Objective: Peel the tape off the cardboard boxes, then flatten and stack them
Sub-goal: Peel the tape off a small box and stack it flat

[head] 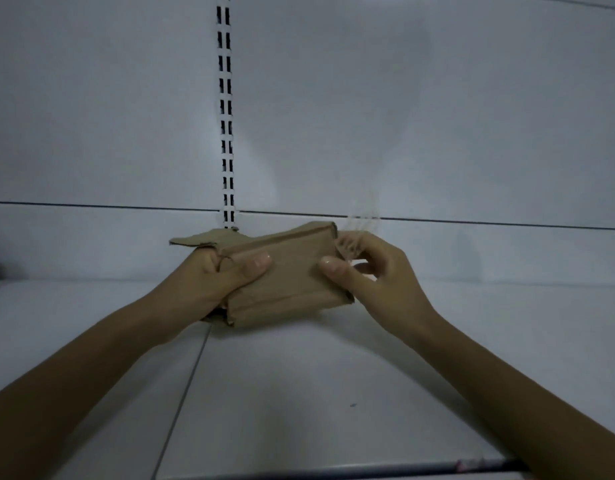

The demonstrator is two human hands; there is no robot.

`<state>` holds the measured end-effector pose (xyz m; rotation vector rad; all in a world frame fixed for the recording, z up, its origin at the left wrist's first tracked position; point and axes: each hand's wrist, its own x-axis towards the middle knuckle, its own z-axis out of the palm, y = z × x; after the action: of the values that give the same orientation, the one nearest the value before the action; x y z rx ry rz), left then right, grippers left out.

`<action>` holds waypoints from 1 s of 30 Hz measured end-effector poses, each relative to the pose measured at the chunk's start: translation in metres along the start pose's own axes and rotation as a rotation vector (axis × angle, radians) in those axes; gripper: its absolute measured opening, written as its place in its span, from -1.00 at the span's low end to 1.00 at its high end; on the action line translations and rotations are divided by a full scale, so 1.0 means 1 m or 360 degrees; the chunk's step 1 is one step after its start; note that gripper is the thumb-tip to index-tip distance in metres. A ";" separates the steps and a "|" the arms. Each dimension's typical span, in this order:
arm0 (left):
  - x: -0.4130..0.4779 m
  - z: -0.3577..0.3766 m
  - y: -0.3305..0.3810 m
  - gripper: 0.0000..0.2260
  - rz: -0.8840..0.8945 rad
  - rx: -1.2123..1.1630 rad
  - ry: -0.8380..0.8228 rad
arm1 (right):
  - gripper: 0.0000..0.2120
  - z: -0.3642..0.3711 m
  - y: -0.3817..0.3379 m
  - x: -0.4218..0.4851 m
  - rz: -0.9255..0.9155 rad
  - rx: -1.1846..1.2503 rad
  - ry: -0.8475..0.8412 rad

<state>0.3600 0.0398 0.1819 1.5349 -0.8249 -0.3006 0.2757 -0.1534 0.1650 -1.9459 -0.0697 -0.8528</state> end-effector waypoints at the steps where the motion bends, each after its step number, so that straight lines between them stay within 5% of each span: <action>1: 0.000 0.002 -0.001 -0.84 0.0019 0.0012 -0.0016 | -0.69 0.000 0.000 -0.001 -0.0014 -0.0011 0.0022; 4: -0.001 0.001 0.001 -0.89 0.0088 -0.0020 -0.0078 | -0.77 -0.002 -0.003 0.000 0.0083 0.0332 0.0042; 7: 0.000 -0.005 -0.001 -0.55 0.0142 -0.0065 -0.0159 | -0.71 -0.008 -0.004 0.004 0.0258 0.0586 -0.0019; 11: 0.002 -0.007 -0.002 -0.47 0.0151 -0.0047 -0.0209 | -0.66 -0.009 -0.001 0.006 0.0423 0.0689 -0.0112; 15: 0.002 -0.005 -0.001 -0.52 0.0069 0.0013 -0.0217 | -0.63 -0.008 0.001 0.008 0.0511 0.0688 -0.0066; 19: 0.002 0.001 0.001 -0.85 -0.0063 0.0039 -0.0142 | -0.68 -0.011 0.002 0.009 0.0577 0.0682 -0.0081; 25: -0.002 0.004 0.000 -0.89 -0.0052 -0.0023 -0.0211 | -0.71 -0.018 0.008 0.011 0.0856 0.0748 0.0150; 30: -0.002 -0.002 -0.003 -0.48 0.0079 -0.0179 -0.0375 | -0.72 -0.027 0.016 0.016 0.0870 0.0666 0.0266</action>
<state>0.3610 0.0424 0.1784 1.3880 -1.0121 -0.4902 0.2798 -0.1879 0.1697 -1.3934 0.3435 -0.5715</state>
